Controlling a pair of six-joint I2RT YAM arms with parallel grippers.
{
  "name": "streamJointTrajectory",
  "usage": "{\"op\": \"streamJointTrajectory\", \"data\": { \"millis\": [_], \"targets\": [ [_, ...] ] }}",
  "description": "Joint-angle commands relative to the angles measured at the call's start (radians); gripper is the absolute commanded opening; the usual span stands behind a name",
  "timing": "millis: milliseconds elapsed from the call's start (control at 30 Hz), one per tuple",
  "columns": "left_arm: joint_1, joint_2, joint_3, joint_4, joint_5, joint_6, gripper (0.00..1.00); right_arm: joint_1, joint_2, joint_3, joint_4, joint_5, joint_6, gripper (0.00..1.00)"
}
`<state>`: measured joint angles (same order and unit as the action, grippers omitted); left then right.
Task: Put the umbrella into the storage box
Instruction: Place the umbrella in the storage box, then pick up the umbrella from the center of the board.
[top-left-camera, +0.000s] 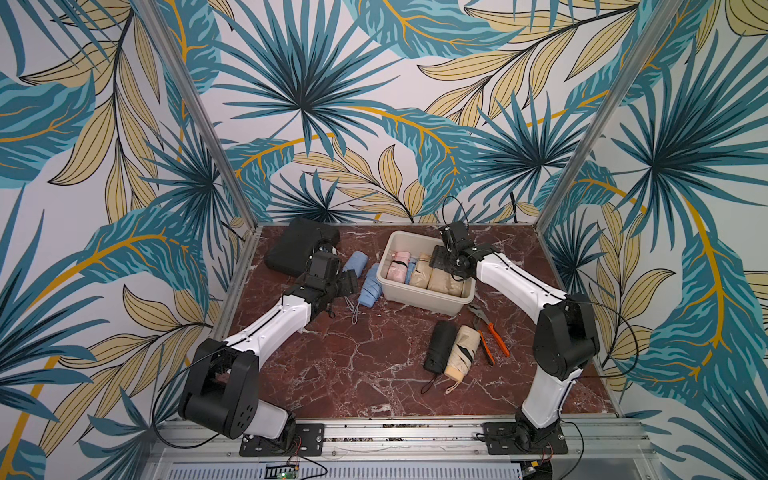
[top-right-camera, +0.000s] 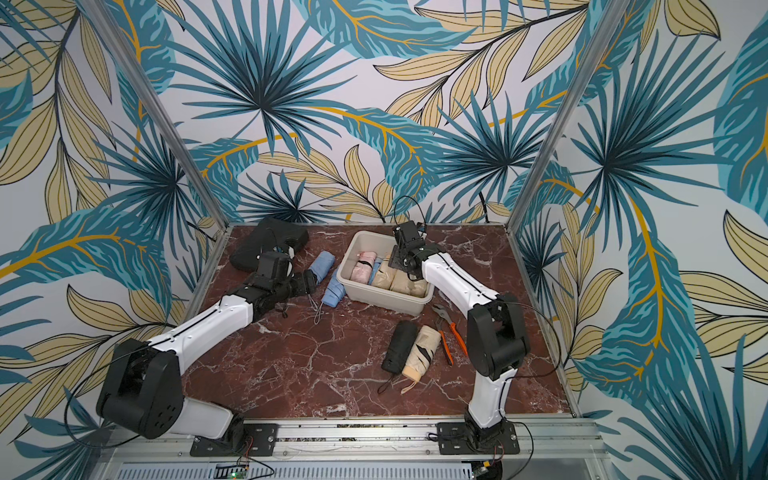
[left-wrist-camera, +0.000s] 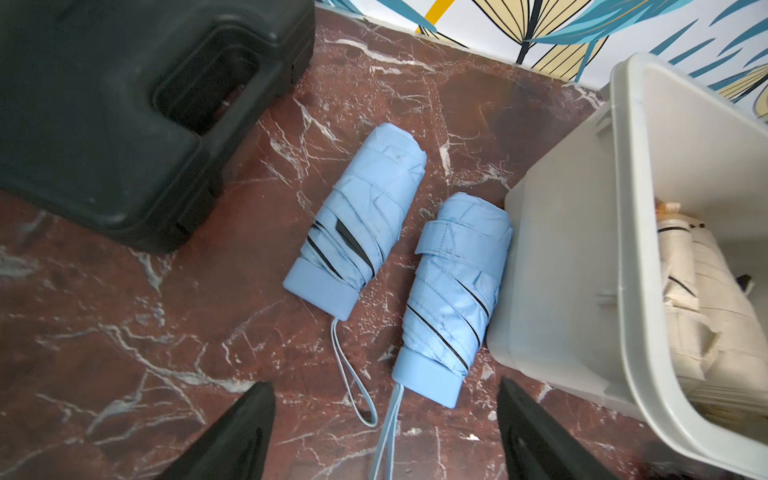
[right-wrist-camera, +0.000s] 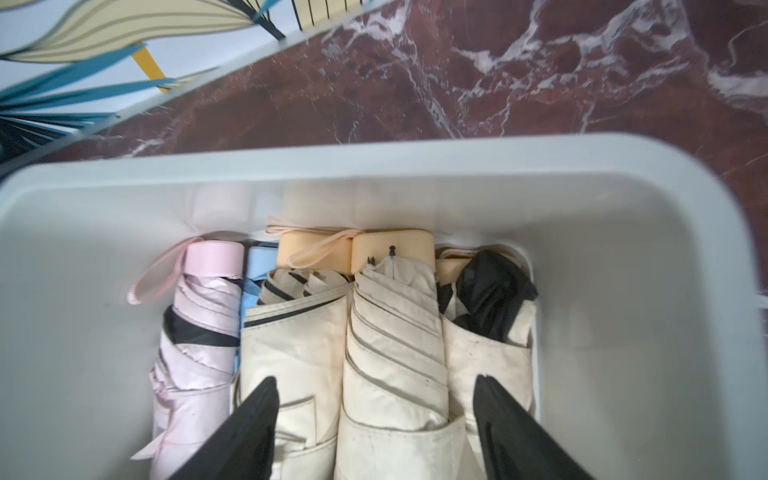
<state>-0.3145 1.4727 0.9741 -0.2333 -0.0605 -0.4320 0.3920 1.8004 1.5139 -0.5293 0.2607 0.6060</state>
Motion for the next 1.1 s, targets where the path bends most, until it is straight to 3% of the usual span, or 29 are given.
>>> {"op": "streamJointTrajectory", "data": {
  "millis": [0, 200, 433, 800, 1067],
  "targets": [
    [0.008, 0.043, 0.064, -0.032, -0.063, 0.117, 0.89, -0.013, -0.133, -0.030, 0.011, 0.018, -0.084, 0.76],
    [0.029, 0.188, 0.242, -0.133, -0.035, 0.292, 0.91, -0.028, -0.252, -0.110, 0.022, 0.029, -0.171, 0.77],
    [0.041, 0.410, 0.492, -0.332, -0.004, 0.424, 0.93, -0.031, -0.306, -0.179, 0.029, 0.006, -0.155, 0.77],
    [0.041, 0.598, 0.660, -0.404, -0.004, 0.504, 1.00, -0.035, -0.316, -0.180, 0.034, 0.015, -0.162, 0.77],
    [0.041, 0.687, 0.735, -0.425, -0.023, 0.525, 0.96, -0.036, -0.315, -0.182, 0.038, 0.021, -0.161, 0.77]
  ]
}}
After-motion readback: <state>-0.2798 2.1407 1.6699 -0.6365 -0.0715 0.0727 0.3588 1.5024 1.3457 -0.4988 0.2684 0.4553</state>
